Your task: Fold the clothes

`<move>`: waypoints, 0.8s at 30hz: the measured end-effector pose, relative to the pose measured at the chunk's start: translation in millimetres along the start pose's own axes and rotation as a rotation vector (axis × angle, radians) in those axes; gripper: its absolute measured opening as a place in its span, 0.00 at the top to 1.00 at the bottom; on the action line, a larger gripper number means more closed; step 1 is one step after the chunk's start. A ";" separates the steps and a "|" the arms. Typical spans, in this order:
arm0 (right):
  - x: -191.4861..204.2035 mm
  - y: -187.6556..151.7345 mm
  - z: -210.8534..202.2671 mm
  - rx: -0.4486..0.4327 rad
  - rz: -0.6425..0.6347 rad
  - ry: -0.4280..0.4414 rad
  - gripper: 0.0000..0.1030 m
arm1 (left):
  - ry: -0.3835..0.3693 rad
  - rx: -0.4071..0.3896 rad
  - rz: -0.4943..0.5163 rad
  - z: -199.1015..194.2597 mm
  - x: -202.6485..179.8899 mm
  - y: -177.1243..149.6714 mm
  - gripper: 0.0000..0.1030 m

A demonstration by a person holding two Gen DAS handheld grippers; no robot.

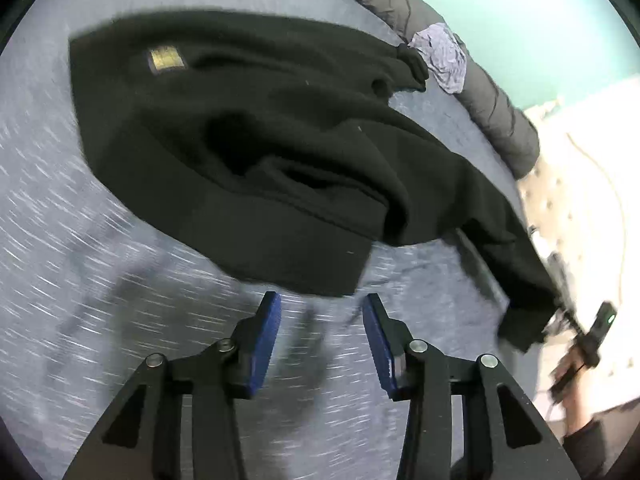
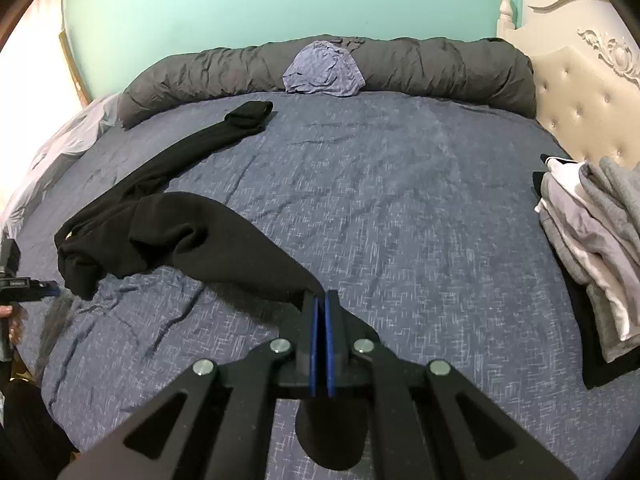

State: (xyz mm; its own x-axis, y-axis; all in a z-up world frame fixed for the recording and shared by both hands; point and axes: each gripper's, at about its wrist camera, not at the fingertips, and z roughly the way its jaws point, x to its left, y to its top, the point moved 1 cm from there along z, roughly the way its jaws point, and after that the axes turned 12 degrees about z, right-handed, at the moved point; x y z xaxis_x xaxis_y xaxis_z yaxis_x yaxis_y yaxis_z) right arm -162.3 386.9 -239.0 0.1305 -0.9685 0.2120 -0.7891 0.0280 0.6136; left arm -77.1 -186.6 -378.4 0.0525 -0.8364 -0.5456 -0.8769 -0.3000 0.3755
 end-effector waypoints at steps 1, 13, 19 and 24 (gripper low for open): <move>-0.8 -0.3 0.8 0.001 0.001 0.002 0.97 | 0.000 -0.005 -0.013 4.5 -1.0 -1.3 0.48; -1.8 -4.2 10.9 0.020 0.011 0.028 0.97 | 0.027 -0.115 -0.116 37.1 10.8 -7.0 0.46; -1.9 -7.4 16.4 0.030 0.011 0.023 0.97 | 0.002 -0.212 -0.055 21.8 -2.5 3.0 0.61; -1.5 -11.6 21.8 0.040 0.020 0.027 0.97 | -0.008 -0.241 -0.050 22.5 -10.6 17.2 0.68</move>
State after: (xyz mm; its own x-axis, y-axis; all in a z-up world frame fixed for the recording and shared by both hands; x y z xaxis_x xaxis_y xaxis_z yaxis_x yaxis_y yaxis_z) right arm -166.4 382.7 -263.0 0.1302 -0.9608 0.2446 -0.8151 0.0367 0.5781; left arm -103.5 -172.5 -383.0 0.0887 -0.8142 -0.5738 -0.7337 -0.4430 0.5151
